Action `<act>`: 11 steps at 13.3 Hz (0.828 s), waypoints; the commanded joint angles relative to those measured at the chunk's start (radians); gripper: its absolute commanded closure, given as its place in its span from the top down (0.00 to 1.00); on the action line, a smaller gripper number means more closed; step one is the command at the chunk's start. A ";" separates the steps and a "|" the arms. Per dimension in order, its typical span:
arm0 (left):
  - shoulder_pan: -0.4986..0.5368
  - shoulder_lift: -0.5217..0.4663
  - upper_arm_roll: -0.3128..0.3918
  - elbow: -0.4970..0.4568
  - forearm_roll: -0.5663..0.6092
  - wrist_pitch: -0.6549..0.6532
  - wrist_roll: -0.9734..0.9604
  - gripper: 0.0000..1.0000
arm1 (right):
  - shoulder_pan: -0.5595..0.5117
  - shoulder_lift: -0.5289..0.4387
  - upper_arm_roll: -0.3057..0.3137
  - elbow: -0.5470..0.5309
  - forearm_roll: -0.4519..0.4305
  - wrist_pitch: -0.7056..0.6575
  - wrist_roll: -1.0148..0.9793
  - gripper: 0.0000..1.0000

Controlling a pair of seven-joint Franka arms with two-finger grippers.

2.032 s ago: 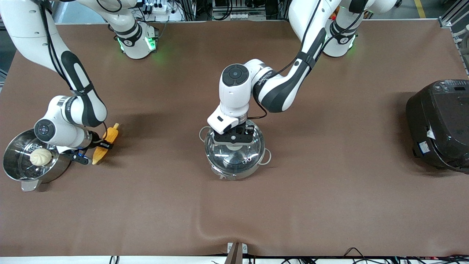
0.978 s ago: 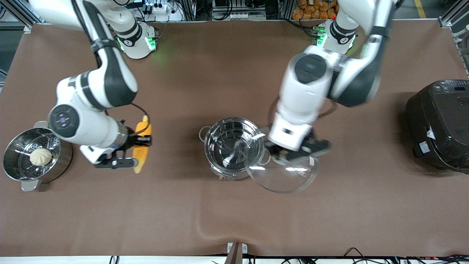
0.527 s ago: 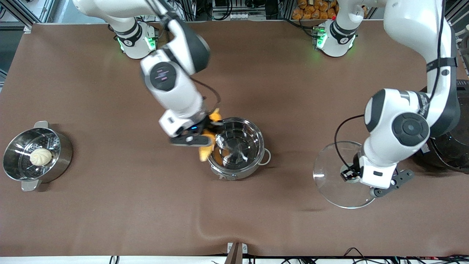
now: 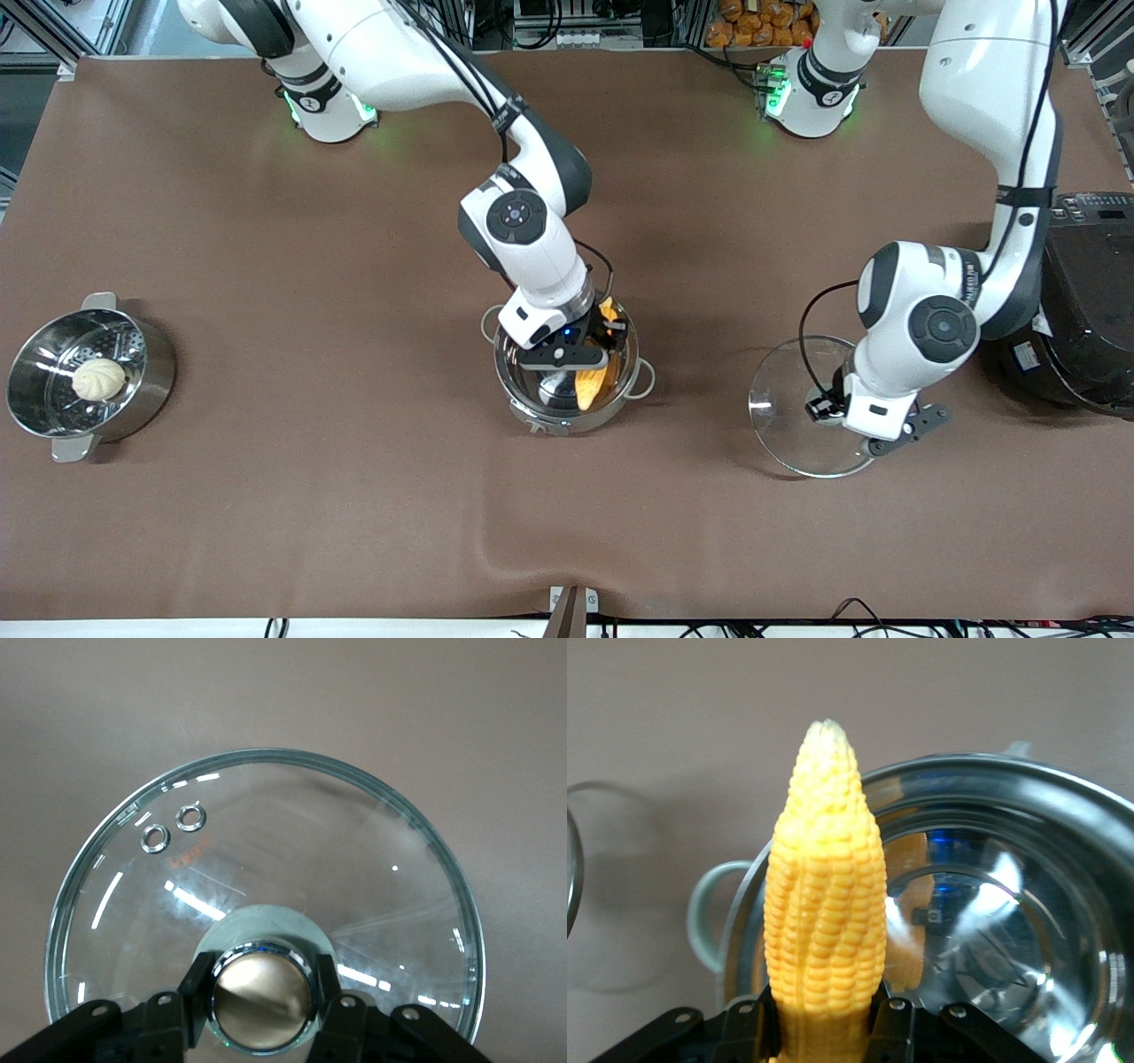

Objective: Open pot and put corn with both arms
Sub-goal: 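Lower the lid with the left gripper while the right gripper drops corn in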

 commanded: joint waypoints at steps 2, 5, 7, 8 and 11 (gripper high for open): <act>0.005 0.012 0.000 -0.065 -0.011 0.151 0.009 0.00 | -0.020 0.004 0.001 0.050 0.018 -0.165 0.000 0.64; 0.005 0.054 0.000 -0.068 -0.008 0.196 0.009 0.00 | -0.018 -0.010 0.000 0.050 0.018 -0.172 0.001 1.00; 0.005 0.039 0.000 -0.070 0.001 0.189 0.018 1.00 | -0.026 -0.027 0.000 0.046 0.018 -0.196 -0.003 1.00; 0.004 0.013 0.001 -0.070 0.001 0.185 0.017 1.00 | -0.034 -0.054 -0.005 0.042 0.013 -0.252 -0.012 1.00; 0.008 -0.114 0.003 -0.064 0.001 0.080 0.037 1.00 | -0.179 -0.226 -0.004 -0.029 0.018 -0.405 -0.081 1.00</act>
